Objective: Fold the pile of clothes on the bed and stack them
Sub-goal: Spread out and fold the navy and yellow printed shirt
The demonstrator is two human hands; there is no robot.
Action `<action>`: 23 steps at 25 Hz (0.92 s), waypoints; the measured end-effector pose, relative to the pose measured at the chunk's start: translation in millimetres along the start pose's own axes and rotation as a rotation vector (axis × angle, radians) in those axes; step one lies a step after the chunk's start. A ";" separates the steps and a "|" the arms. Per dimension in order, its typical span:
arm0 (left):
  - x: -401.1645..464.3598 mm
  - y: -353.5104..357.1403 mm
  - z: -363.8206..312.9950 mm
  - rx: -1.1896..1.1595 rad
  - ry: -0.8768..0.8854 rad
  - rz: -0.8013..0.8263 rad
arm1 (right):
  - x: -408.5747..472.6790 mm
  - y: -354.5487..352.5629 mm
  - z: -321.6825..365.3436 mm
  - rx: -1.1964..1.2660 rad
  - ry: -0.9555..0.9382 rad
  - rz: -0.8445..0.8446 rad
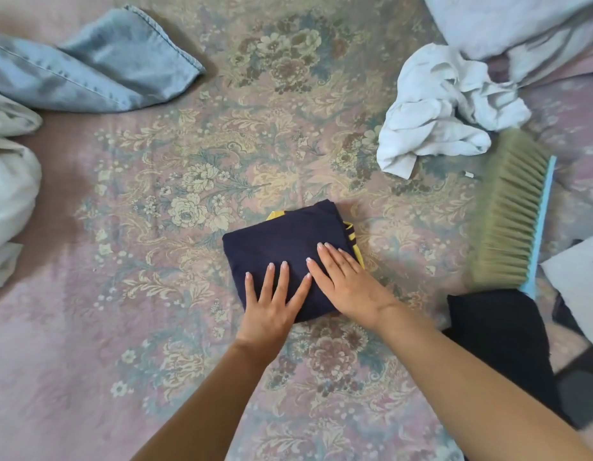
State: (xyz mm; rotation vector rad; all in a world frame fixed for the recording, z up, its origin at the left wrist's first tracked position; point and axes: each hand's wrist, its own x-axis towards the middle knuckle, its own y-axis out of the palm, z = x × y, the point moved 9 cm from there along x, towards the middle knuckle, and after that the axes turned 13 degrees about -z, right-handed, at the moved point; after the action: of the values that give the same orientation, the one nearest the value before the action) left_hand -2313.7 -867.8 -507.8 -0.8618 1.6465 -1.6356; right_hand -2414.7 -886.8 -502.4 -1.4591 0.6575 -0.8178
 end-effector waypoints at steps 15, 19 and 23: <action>72.5 -22.3 -153.6 -0.218 0.100 0.035 | -136.5 -46.8 -101.8 0.068 0.471 0.358; 107.5 -16.2 -89.2 -0.175 -0.213 -0.091 | -97.5 -45.2 -127.4 0.039 0.653 0.108; 150.2 4.6 -108.1 -0.248 -0.126 -0.118 | -108.0 -17.2 -138.8 0.022 0.699 -0.014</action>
State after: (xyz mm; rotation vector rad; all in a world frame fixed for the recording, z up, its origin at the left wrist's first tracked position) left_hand -2488.1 -929.7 -511.7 -1.1822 1.7613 -1.4390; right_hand -2591.3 -880.1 -499.7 -1.1413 1.1501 -1.3581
